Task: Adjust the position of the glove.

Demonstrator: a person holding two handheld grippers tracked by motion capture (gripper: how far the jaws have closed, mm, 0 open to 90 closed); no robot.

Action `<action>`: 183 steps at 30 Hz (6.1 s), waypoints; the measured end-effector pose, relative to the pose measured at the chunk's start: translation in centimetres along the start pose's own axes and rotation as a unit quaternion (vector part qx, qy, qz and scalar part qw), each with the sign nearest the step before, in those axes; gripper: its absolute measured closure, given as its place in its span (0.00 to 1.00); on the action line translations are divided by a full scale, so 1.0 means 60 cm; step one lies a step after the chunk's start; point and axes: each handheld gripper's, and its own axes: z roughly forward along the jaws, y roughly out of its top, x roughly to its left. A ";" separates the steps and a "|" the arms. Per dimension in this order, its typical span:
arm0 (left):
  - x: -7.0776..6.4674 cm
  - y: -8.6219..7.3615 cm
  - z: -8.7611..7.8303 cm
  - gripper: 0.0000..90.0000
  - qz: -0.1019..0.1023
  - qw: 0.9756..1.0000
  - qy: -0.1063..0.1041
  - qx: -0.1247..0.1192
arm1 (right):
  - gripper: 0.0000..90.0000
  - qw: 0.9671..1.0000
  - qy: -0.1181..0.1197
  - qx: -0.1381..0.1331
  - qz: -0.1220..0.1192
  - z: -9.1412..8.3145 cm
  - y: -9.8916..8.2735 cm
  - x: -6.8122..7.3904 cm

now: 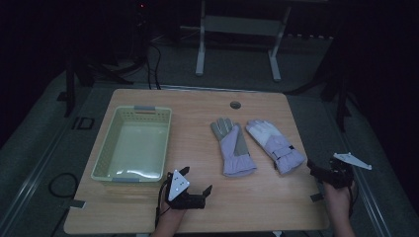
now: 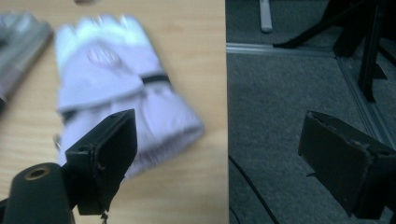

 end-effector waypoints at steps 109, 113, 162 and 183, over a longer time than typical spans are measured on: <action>-0.001 0.000 -0.001 0.00 0.005 1.000 -0.008 0.002 | 0.96 0.968 0.222 0.070 -0.091 0.127 0.073 0.339; -0.001 0.000 -0.001 0.00 0.005 1.000 -0.007 0.002 | 0.96 0.969 0.222 0.059 -0.087 0.102 0.062 0.345; 0.001 0.000 0.000 0.00 -0.004 1.000 -0.010 0.001 | 0.64 0.974 0.175 0.052 -0.133 0.139 0.113 0.097; 0.000 0.000 0.000 0.00 -0.003 1.000 -0.007 0.001 | 0.71 0.961 0.220 0.117 -0.121 0.220 0.070 0.078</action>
